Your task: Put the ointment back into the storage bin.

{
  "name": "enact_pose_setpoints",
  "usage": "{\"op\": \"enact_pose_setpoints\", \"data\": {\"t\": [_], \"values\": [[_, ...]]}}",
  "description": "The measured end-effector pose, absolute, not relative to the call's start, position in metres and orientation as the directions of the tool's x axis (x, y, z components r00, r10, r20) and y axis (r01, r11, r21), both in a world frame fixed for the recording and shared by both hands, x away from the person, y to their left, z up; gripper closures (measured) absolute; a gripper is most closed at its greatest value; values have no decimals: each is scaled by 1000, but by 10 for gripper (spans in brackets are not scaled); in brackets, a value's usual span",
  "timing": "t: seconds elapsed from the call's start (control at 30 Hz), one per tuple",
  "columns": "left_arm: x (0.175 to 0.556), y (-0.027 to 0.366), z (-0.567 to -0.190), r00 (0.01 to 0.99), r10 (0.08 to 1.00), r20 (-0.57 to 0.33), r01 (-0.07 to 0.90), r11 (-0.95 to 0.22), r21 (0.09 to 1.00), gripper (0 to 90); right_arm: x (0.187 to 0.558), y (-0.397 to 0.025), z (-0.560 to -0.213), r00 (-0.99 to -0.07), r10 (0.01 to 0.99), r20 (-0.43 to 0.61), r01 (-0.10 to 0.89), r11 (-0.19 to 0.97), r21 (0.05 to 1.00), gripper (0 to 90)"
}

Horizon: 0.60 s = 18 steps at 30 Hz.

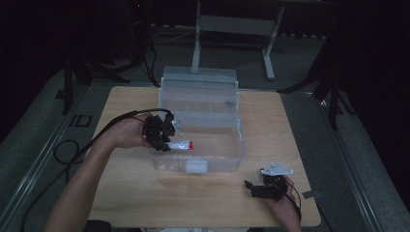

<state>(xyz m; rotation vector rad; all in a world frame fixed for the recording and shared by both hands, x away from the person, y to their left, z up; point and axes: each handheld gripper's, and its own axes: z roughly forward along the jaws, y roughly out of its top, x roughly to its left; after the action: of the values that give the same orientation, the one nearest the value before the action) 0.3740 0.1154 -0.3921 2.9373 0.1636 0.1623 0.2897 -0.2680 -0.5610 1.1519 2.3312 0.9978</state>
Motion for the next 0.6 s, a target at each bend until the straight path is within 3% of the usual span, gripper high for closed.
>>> {"op": "enact_pose_setpoints", "data": {"t": [0.6], "values": [[381, 115, -400, 988, 133, 79, 117, -977, 181, 706, 290, -268, -561, -609, 793, -5, 544, 423, 724, 176]]}}
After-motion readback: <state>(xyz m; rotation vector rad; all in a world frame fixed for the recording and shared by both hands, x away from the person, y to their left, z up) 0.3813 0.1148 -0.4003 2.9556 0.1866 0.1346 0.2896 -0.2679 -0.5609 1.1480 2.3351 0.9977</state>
